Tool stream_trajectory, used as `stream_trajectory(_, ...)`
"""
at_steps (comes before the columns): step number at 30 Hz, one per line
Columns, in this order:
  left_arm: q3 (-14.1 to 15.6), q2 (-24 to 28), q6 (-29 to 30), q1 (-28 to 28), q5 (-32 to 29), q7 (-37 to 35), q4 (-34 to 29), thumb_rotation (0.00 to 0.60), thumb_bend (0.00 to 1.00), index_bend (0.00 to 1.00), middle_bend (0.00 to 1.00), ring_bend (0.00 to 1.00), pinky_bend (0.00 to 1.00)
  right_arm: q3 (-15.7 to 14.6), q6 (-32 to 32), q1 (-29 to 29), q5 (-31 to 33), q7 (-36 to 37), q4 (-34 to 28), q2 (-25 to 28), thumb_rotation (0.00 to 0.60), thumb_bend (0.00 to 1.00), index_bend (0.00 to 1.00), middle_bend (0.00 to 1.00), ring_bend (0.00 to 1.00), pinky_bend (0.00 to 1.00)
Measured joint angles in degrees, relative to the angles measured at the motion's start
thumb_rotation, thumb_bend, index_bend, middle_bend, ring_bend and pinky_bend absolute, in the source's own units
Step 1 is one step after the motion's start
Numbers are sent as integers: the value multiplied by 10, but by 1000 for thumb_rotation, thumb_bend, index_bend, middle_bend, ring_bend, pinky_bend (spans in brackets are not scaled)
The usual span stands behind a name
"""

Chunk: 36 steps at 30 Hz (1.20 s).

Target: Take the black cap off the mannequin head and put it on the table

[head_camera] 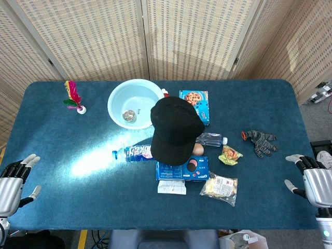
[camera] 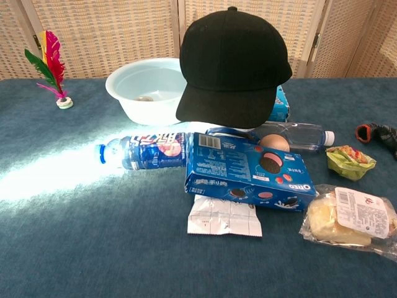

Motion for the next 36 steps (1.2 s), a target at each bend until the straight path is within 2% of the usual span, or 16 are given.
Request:
stream_trajectory(11,4,4,-9,-9,20,-11,6,600,267,149,133,156,140,3,15,-5,-5,-3,-9,12,600,183,314,308,276,412)
stream_trajectory(18,4,7,-23,-29,45,-43,19,600,267,154,139,213,165,14,31,-5,-11,-15,-27,31,600,183,315,308,276,412)
stream_trajectory(24,3,8,-50,-62,71,-83,31,600,267,166,270,367,308,17,29,-3,-10,-20,-41,42,600,183,314,308,276,412)
stream_trajectory(30,0,-4,-85,-113,103,-137,58,600,267,187,456,486,408,16,27,-5,-8,-17,-42,43,600,183,314,308,276,412)
stream_trajectory(33,-2,-21,-101,-142,122,-162,83,600,267,217,513,533,515,15,29,-7,-7,-14,-41,43,600,183,314,308,276,412)
stream_trajectory(35,-3,-37,-108,-161,136,-178,104,600,267,240,559,573,623,14,30,-8,-6,-13,-40,44,600,183,314,308,277,412)
stream_trajectory(36,-3,-44,-110,-169,142,-184,114,600,267,256,590,607,707,14,30,-9,-6,-13,-40,44,600,183,314,308,277,412)
